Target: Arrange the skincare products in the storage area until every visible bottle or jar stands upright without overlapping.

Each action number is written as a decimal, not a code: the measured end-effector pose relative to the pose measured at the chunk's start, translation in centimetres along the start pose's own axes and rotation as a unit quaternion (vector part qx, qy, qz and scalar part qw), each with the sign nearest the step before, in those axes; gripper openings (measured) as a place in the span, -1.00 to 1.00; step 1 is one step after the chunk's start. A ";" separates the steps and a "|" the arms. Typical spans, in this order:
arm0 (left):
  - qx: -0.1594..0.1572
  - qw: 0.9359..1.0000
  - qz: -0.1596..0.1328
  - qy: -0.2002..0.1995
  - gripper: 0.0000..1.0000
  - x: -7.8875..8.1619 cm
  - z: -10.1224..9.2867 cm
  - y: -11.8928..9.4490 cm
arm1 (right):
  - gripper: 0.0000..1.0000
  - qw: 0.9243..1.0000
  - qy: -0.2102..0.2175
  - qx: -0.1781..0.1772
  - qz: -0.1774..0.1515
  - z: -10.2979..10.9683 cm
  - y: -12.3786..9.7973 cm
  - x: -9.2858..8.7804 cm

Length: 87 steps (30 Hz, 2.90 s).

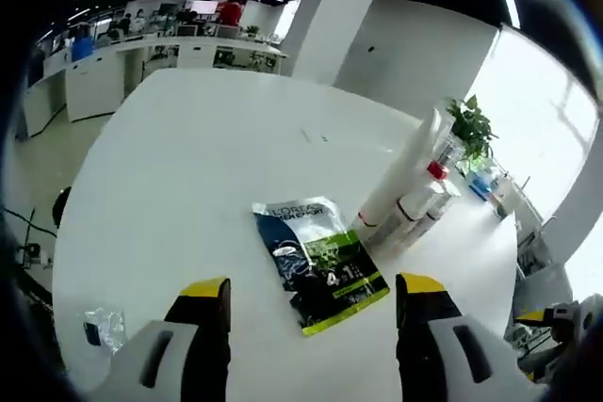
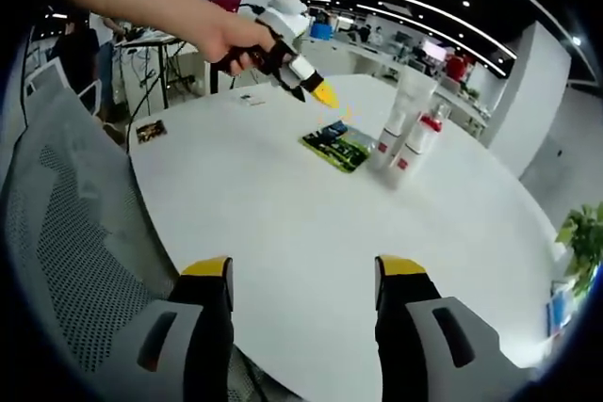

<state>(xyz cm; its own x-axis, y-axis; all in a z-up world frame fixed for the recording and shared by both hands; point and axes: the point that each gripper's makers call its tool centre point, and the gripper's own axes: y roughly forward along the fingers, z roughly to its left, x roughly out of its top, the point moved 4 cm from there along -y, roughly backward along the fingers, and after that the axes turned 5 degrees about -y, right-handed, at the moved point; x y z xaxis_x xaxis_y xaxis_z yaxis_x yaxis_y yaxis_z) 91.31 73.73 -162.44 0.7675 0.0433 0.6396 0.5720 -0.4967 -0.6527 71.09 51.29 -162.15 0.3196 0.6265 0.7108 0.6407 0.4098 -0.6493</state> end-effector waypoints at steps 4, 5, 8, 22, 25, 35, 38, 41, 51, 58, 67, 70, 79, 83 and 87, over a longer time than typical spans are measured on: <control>0.047 0.999 0.003 0.020 0.51 -2.2 2.6 -4.6 | 0.14 1.000 -0.003 0.000 -0.003 0.1 0.0 0.1; 0.054 0.998 0.004 0.018 0.51 -3.3 3.4 -6.0 | 0.14 1.000 -0.004 -0.001 -0.003 0.1 -0.1 0.1; 0.081 0.997 0.017 0.004 0.50 -6.4 5.4 -8.9 | 0.13 1.000 -0.010 -0.004 -0.006 0.1 -0.1 0.2; 0.166 0.982 0.088 -0.032 0.46 -18.4 9.1 -15.7 | 0.13 0.999 -0.036 -0.010 -0.008 0.1 -0.3 0.5; 0.176 0.977 0.117 -0.025 0.30 -20.0 9.1 -15.8 | 0.13 0.999 -0.040 -0.011 -0.008 0.2 -0.3 0.5; 0.202 0.970 0.136 0.005 -0.05 -20.6 10.4 -15.9 | 0.14 0.997 -0.076 -0.013 -0.015 0.9 -0.5 1.1; 0.199 0.968 0.151 0.013 -0.10 -20.7 10.1 -15.9 | 0.12 0.997 -0.081 -0.013 -0.015 0.8 -0.5 1.1; 0.200 0.965 0.165 0.016 -0.16 -21.1 9.9 -16.0 | 0.11 0.997 -0.076 -0.016 -0.014 0.5 -0.5 1.0; 0.190 0.968 0.160 0.019 -0.23 -21.3 9.3 -15.7 | 0.08 0.996 -0.082 -0.023 -0.021 0.3 -0.7 1.3; 0.170 0.974 0.150 0.012 -0.24 -21.0 8.3 -15.6 | 0.09 0.996 -0.076 -0.026 -0.025 0.2 -0.7 1.3; 0.141 0.986 0.092 0.005 -0.26 -17.9 6.0 -15.6 | 0.11 0.996 -0.080 -0.038 -0.025 -0.2 -0.8 1.4; 0.125 0.990 0.067 0.010 -0.26 -16.6 4.6 -15.6 | 0.11 0.996 -0.077 -0.042 -0.025 -0.3 -0.8 1.3; 0.073 0.997 0.013 0.035 -0.26 -14.0 -0.1 -15.1 | 0.14 0.997 -0.030 -0.034 -0.068 -0.1 -1.4 4.5; 0.032 0.998 -0.012 0.051 -0.26 -13.2 -3.1 -14.9 | 0.13 0.986 0.087 0.044 -0.136 2.3 -1.0 8.9; 0.006 0.998 -0.027 0.059 -0.26 -13.0 -5.3 -14.8 | 0.03 0.949 0.244 0.118 -0.159 4.3 -0.5 10.3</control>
<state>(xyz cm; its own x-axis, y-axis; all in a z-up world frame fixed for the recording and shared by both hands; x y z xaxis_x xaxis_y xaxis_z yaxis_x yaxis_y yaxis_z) 71.32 75.94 -158.98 0.6969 -0.0328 0.7164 0.6149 -0.4867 -0.6204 71.08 60.35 -155.71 0.4594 0.0881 0.8839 0.6031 0.6996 -0.3832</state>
